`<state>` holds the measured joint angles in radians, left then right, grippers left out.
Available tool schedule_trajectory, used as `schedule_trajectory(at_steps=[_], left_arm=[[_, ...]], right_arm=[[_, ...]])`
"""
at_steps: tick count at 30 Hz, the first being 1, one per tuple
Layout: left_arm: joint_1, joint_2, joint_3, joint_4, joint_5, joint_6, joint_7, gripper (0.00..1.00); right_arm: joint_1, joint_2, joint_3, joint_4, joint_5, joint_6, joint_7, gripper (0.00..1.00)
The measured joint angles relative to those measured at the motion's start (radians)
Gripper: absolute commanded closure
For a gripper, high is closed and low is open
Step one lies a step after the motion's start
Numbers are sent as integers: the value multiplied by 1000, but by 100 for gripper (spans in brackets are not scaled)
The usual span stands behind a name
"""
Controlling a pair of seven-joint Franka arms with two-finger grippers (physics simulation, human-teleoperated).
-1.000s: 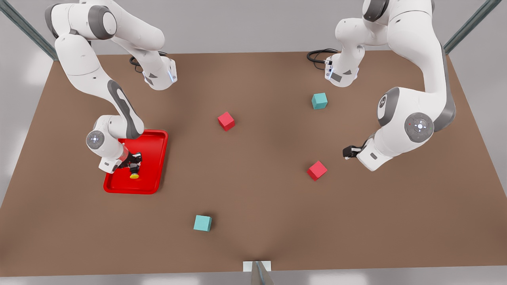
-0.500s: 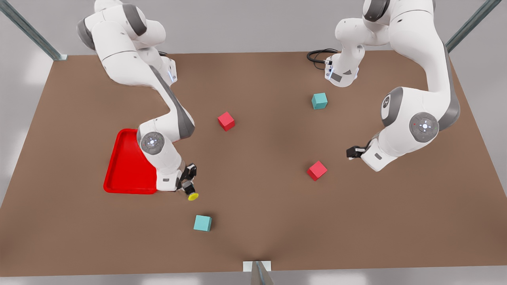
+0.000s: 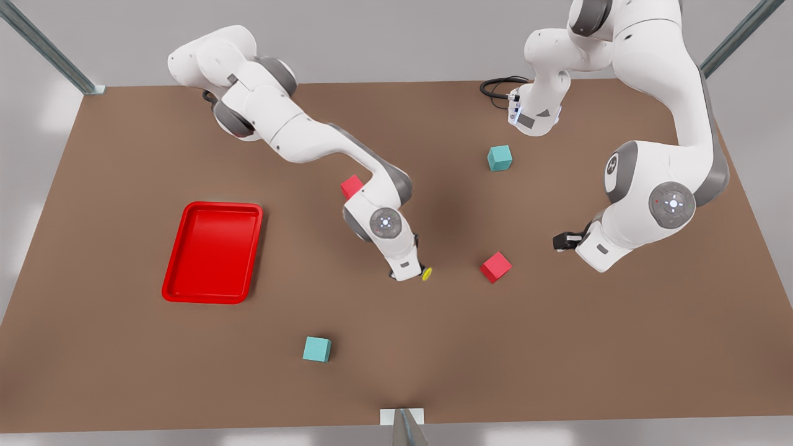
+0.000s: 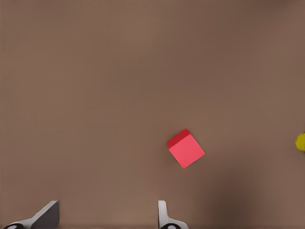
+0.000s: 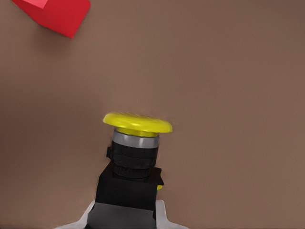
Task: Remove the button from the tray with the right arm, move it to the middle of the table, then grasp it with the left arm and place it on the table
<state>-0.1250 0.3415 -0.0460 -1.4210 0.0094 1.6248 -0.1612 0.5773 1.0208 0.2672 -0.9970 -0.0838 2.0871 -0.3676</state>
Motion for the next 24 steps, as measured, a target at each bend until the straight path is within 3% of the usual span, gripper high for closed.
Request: schedule_trajectory(at_steps=[5, 13, 14, 15, 20, 22, 24], left_arm=[[0, 1, 0, 0, 2, 2, -1, 0], [0, 3, 0, 0, 4, 6, -2, 0], [0, 3, 0, 0, 4, 6, -2, 0], [0, 3, 0, 0, 6, 5, -2, 0], [-1, 5, -1, 1, 16, 6, -3, 0], [0, 5, -4, 5, 16, 5, -4, 0], [-8, 9, -82, 12, 6, 6, -37, 0]], right_arm=[[-3, 85, -19, -9, 13, 38, -114, 51], [-16, 75, -26, -22, 11, 20, -122, 46], [-15, 75, -26, -22, 7, 15, -107, 10], [-16, 75, -26, -22, 3, 11, -89, 0], [-29, 44, -30, -25, -6, -1, -2, 0], [-43, -21, -38, -31, -5, -22, 40, 0], [-83, -146, -61, -61, -4, -63, 92, 0]])
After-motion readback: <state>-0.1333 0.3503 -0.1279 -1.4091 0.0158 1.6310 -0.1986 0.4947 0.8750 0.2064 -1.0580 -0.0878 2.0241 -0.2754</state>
